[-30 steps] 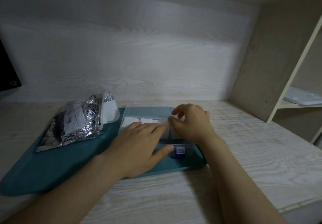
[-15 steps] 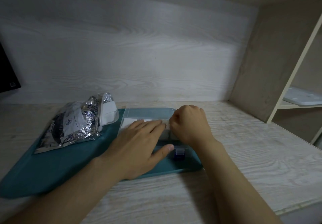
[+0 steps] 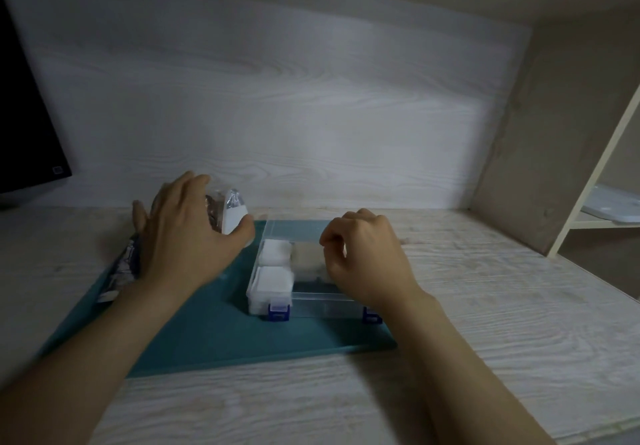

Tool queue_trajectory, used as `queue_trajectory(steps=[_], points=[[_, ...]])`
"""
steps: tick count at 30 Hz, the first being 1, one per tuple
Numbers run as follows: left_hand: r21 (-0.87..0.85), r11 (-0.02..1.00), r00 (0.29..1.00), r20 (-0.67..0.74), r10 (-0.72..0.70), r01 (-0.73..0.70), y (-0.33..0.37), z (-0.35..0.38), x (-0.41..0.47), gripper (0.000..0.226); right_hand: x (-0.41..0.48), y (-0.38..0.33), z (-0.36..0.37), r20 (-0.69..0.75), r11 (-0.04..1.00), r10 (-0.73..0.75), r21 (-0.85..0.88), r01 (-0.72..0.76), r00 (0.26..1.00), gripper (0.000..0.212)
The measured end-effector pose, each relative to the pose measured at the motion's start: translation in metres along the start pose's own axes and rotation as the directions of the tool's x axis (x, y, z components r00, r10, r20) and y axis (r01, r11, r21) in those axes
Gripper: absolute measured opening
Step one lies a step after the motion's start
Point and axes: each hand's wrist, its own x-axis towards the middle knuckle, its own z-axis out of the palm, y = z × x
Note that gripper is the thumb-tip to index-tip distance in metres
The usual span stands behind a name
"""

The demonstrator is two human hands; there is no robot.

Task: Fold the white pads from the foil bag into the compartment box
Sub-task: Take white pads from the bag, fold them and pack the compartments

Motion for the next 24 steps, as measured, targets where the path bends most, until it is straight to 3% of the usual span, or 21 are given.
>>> queue_trajectory(steps=[3,7,14,19,24], points=[[0.021,0.996,0.994,0.07,-0.082,0.081,-0.01,0.001,0.004,0.091,0.006,-0.017,0.004,0.011,0.998,-0.045,0.036,0.044,0.999,0.027],[-0.148,0.975,0.986,0.052,-0.161,0.167,-0.018,0.002,0.006,0.069,0.026,-0.038,0.016,0.049,0.992,-0.076,0.101,0.071,0.996,0.032],[-0.414,0.9,0.983,-0.061,-0.176,0.135,-0.031,0.008,0.007,0.036,0.068,-0.063,0.051,0.19,0.982,-0.116,0.171,0.083,0.975,0.034],[-0.433,0.887,0.973,-0.082,-0.215,0.16,-0.033,0.01,0.01,0.043,0.095,-0.071,0.076,0.401,0.995,-0.101,0.025,0.099,0.911,0.055],[-0.461,0.863,0.961,-0.066,-0.267,0.208,-0.035,0.013,0.013,0.046,0.105,-0.074,0.087,0.495,0.981,-0.094,-0.102,0.166,0.864,0.065]])
